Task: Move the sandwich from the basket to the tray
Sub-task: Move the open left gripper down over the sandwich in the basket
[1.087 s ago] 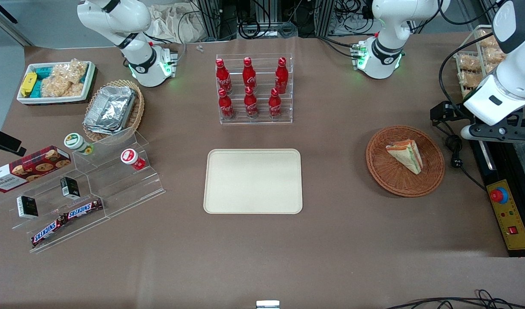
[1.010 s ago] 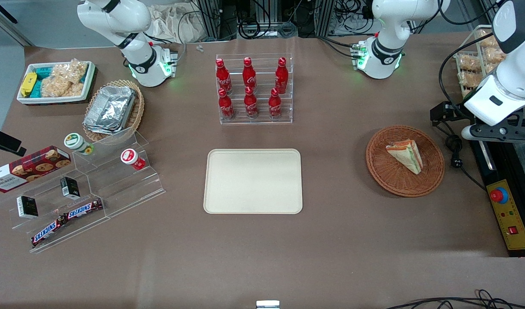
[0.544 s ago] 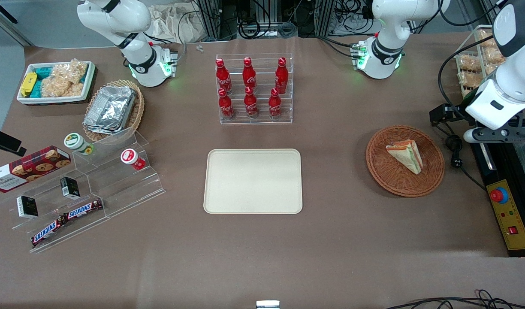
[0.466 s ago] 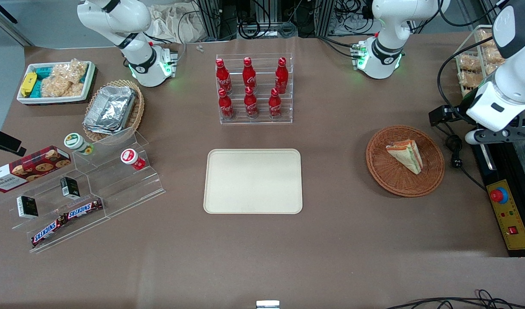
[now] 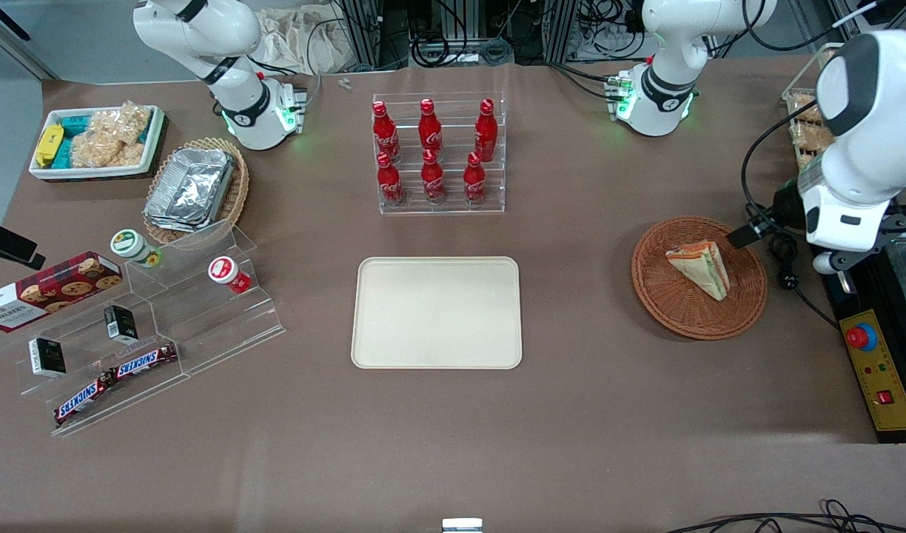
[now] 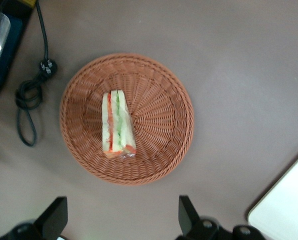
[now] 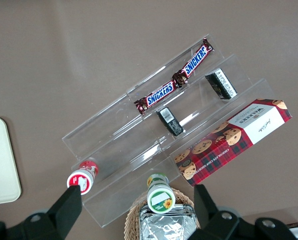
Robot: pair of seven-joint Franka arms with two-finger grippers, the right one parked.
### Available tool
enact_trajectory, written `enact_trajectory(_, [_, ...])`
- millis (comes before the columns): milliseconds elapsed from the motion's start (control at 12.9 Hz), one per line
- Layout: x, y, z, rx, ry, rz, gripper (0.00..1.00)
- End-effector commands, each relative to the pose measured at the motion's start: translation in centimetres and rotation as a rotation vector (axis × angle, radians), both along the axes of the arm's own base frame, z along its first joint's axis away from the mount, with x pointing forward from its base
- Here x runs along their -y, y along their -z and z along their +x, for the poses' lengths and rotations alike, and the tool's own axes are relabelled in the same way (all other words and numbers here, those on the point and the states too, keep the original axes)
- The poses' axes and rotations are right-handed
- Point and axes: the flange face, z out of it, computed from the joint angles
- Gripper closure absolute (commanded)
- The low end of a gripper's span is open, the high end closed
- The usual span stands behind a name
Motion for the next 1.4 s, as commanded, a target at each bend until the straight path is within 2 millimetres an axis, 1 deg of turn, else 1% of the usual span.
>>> enact_trajectory(0, [-0.5,4.4,-2.3,0.079,-0.189,0.026,0.0])
enact_trajectory(155, [-0.7,7.5,-2.2,0.077,-0.296,0.047,0.0])
enact_trajectory(233, [-0.7,9.0,-2.3,0.067,-0.308,0.065,0.0])
enact_trajectory(388, [-0.8,12.6,-2.6,0.07,-0.337,0.088,0.0])
enact_trajectory(544, [-2.2,15.3,-3.6,0.057,-0.364,0.091,0.0])
enact_trajectory(621, [-2.4,16.5,-4.0,0.05,-0.366,0.089,0.0])
enact_trajectory(699, [-3.1,17.6,-4.5,0.055,-0.378,0.084,0.0])
enact_trajectory(777, [-3.8,18.5,-5.0,0.05,-0.393,0.082,0.0])
enact_trajectory(854, [-4.2,19.1,-5.5,0.038,-0.4,0.084,0.0])
enact_trajectory(1165, [-5.3,20.0,-6.3,0.018,-0.424,0.087,0.0])
enact_trajectory(1320, [-5.3,21.1,-7.0,0.022,-0.424,0.082,0.0])
